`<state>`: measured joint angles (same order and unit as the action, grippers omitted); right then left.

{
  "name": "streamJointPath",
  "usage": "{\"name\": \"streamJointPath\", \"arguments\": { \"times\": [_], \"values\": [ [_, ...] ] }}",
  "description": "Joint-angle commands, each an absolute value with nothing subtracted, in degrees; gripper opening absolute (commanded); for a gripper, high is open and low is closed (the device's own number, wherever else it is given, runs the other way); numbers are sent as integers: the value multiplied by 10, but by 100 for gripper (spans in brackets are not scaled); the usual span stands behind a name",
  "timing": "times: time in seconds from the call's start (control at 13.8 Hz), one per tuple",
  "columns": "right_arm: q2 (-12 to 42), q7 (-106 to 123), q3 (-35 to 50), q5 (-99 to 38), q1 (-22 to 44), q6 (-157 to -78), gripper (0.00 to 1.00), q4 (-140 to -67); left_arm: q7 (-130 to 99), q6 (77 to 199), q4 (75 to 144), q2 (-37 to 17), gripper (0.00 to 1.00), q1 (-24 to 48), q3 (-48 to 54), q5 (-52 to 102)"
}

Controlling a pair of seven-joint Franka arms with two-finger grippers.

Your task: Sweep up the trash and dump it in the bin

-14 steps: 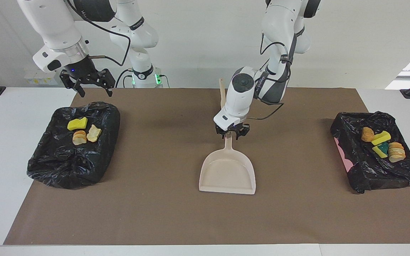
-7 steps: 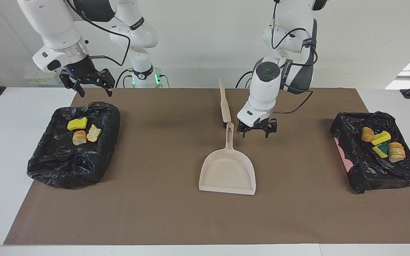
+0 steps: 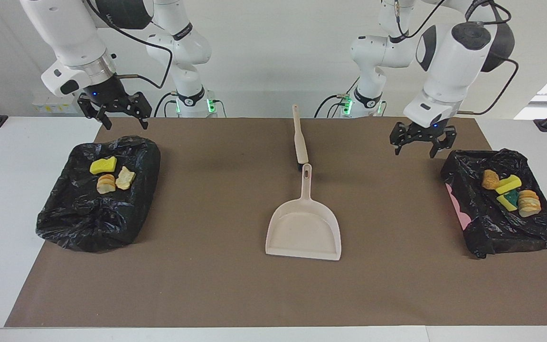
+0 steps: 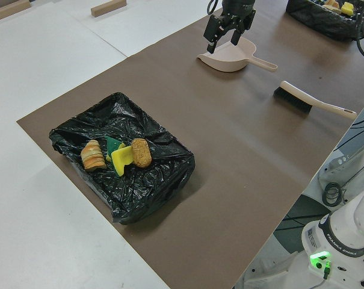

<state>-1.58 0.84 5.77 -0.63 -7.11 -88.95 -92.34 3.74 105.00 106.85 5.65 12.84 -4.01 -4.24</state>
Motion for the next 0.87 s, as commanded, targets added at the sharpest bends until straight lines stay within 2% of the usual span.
{"name": "streamJointPath", "arguments": {
  "times": [0.0, 0.15, 0.51, 0.8],
  "values": [
    [-11, 1, 61, -11, -75, -881, 100, -914, 91, 1018, 1050, 76, 100, 88, -35, -32],
    [-11, 1, 61, -11, -75, -881, 100, -914, 139, 974, 988, 66, 100, 64, -36, -30],
    [-11, 1, 61, -11, -75, -881, 100, -914, 185, 871, 847, 0, 100, 48, -35, -24],
    [-11, 1, 61, -11, -75, -881, 100, -914, 174, 874, 850, 8, 100, 46, -38, 1]
  ]
}}
